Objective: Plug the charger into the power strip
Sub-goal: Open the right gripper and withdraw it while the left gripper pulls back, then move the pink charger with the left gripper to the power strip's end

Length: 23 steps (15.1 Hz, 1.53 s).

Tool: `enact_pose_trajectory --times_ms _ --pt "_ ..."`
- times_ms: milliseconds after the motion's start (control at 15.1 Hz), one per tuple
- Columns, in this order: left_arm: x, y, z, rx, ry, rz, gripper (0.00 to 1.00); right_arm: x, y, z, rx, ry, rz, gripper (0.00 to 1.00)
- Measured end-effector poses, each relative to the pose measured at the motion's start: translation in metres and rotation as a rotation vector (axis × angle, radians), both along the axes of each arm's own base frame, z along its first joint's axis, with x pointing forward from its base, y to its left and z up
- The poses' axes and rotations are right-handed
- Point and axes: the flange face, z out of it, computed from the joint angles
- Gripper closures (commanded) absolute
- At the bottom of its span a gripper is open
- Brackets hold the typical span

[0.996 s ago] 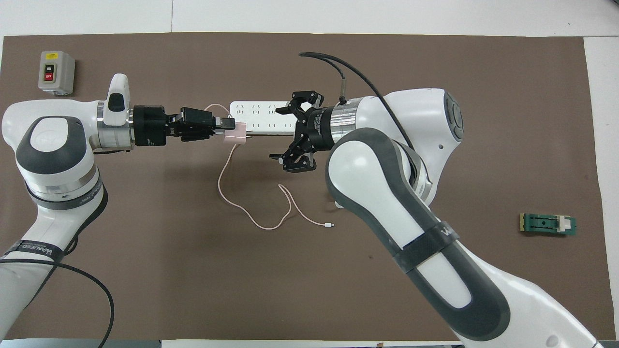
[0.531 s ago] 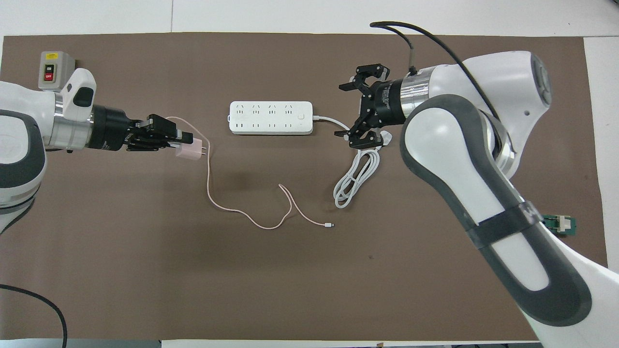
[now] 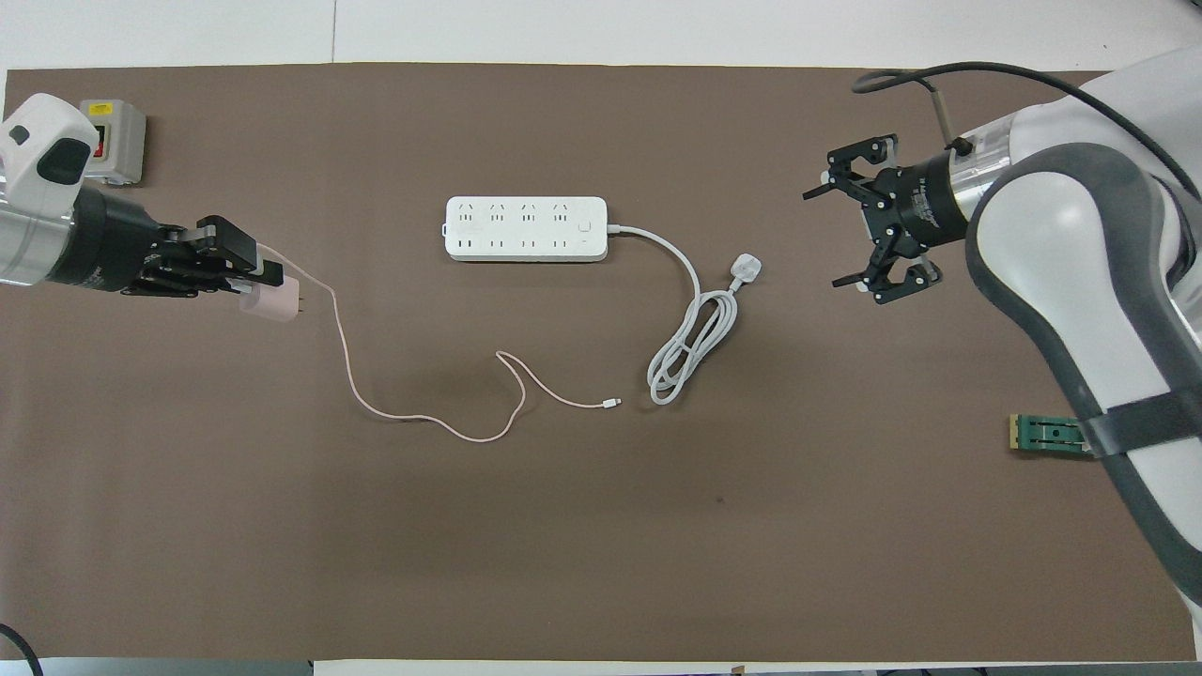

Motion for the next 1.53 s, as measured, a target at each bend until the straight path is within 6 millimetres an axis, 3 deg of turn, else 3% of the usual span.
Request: enact_pose_trajectory --times_ms 133,332,664,863,1261,1527 --pt "0.002 0.012 0.005 0.079 -0.008 0.022 1.0 -0.005 -0.031 -0.002 -0.079 -0.029 0.173 0.0" --pt "0.004 0.01 0.017 0.17 0.013 0.144 1.0 -0.014 -0.06 0.006 -0.183 -0.076 0.428 0.0" --pt "0.004 -0.002 0.02 0.177 0.09 0.365 1.0 -0.032 -0.097 0.049 -0.301 -0.187 0.831 0.0" --pt "0.003 -0.007 0.019 0.219 0.123 0.479 1.0 -0.049 -0.102 0.082 -0.318 -0.224 0.95 0.0" --pt "0.004 -0.053 0.015 0.304 0.208 0.838 1.0 -0.093 -0.114 0.148 -0.328 -0.291 1.052 0.0" --pt "0.037 -0.102 -0.019 0.352 0.26 1.044 1.0 -0.101 -0.123 0.159 -0.332 -0.303 1.062 0.0"
